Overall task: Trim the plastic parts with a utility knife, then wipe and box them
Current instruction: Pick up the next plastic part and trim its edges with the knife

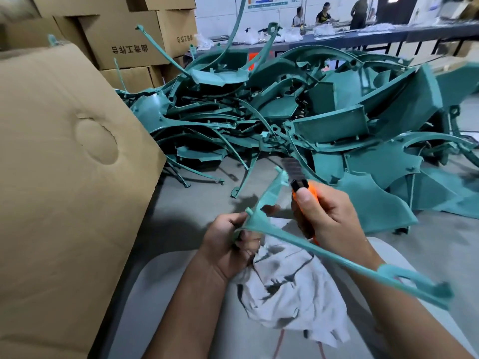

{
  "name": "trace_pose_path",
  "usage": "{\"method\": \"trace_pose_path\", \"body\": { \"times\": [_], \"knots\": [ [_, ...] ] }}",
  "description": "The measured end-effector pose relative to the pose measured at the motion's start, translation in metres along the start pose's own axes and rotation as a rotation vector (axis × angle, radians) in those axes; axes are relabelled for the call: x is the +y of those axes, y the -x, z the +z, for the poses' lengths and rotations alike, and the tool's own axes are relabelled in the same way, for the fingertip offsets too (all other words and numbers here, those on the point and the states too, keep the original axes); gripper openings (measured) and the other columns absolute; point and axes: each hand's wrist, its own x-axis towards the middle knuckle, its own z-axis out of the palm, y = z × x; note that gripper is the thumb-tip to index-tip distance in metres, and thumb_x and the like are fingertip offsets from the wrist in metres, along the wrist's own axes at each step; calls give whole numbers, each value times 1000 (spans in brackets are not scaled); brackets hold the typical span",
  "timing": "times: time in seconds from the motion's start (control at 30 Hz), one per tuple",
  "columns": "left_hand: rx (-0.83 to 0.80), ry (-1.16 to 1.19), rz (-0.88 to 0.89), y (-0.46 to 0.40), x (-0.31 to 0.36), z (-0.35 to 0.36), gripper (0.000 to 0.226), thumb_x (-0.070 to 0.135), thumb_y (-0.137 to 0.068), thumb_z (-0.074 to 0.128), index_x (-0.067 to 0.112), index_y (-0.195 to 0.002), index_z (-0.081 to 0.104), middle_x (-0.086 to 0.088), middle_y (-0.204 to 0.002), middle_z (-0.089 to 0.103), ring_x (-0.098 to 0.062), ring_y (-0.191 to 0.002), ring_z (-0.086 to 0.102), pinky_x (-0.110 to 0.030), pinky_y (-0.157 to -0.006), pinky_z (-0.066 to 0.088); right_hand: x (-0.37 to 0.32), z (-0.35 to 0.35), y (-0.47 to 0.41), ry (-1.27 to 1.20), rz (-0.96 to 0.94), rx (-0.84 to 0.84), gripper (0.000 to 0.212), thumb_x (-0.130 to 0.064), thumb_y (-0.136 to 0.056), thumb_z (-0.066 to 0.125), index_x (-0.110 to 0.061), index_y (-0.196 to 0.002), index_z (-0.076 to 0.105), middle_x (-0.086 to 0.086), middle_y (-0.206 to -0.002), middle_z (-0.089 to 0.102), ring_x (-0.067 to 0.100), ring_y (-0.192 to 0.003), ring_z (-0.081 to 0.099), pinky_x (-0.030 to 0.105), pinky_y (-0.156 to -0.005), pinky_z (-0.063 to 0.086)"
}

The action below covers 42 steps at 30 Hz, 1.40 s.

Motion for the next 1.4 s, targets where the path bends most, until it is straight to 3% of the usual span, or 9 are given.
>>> {"method": "trace_pose_path", "body": {
  "times": [0.2,0.33,0.5,0.6,0.8,1.0,1.1,1.23,1.4],
  "knots": [
    [-96,78,-153,-1,5,-10,45,-2,-75,50,-18,-117,54,-6,-57,45,-5,-29,36,-13,-24,24,7,-1,-8,217,214,237,54,-54,-100,50,-9,-68,47,-7,-58,41,9,-55,37,27,-51,31],
    [-43,-71,-130,-2,1,-5,53,1,-77,44,-6,-129,43,-4,-55,43,-4,-28,36,-12,-22,20,1,-5,-10,-434,371,164,56,-72,-83,66,-18,-95,72,1,-78,63,14,-50,48,27,-44,36],
    [1,-310,-74,-1,0,-1,46,10,-77,46,1,-123,45,1,-51,38,0,-28,26,-11,-27,10,-1,-12,-10,-639,655,-65,77,-64,-72,81,-5,-120,66,14,-78,67,14,-47,49,20,-44,35],
    [4,-375,0,2,1,-3,24,22,-85,56,0,-90,64,-6,-53,41,-3,-35,31,-13,-34,21,-3,-17,-9,-713,537,-93,60,-51,-76,85,-6,-110,66,14,-53,46,10,-33,32,19,-37,23],
    [-136,208,243,4,9,0,55,34,-94,62,-9,-127,65,-25,-118,68,-33,-94,73,-37,-77,62,-12,-11,-15,-733,244,252,67,-58,-68,90,-8,-100,58,-4,-53,54,5,-36,39,14,-37,32],
    [123,-881,948,-9,-4,-3,94,22,-69,86,31,-151,43,3,-152,49,-15,-137,53,-40,-104,52,-10,-12,-10,-554,355,417,26,-43,-69,89,-25,-81,74,10,-69,63,11,-44,50,19,-39,37],
    [225,-1182,1180,-6,3,-9,46,29,-73,88,24,-114,69,6,-149,54,-14,-138,52,-45,-105,50,-13,-8,-6,-378,361,299,27,-46,-71,88,-26,-85,75,6,-57,61,14,-42,54,22,-39,41],
    [275,-917,1150,-1,3,-8,18,2,-84,79,12,-78,66,5,-101,80,-14,-100,75,-32,-79,63,-20,-1,-6,-365,296,210,37,-49,-93,69,-16,-108,61,11,-83,76,18,-45,55,28,-42,43],
    [294,-457,1010,-4,10,-12,19,4,-80,79,23,-79,74,-8,-102,79,-26,-105,74,-42,-94,57,-16,2,-3,-141,345,221,30,-41,-112,43,-16,-97,50,9,-83,72,21,-55,53,34,-48,45]
  ]
}}
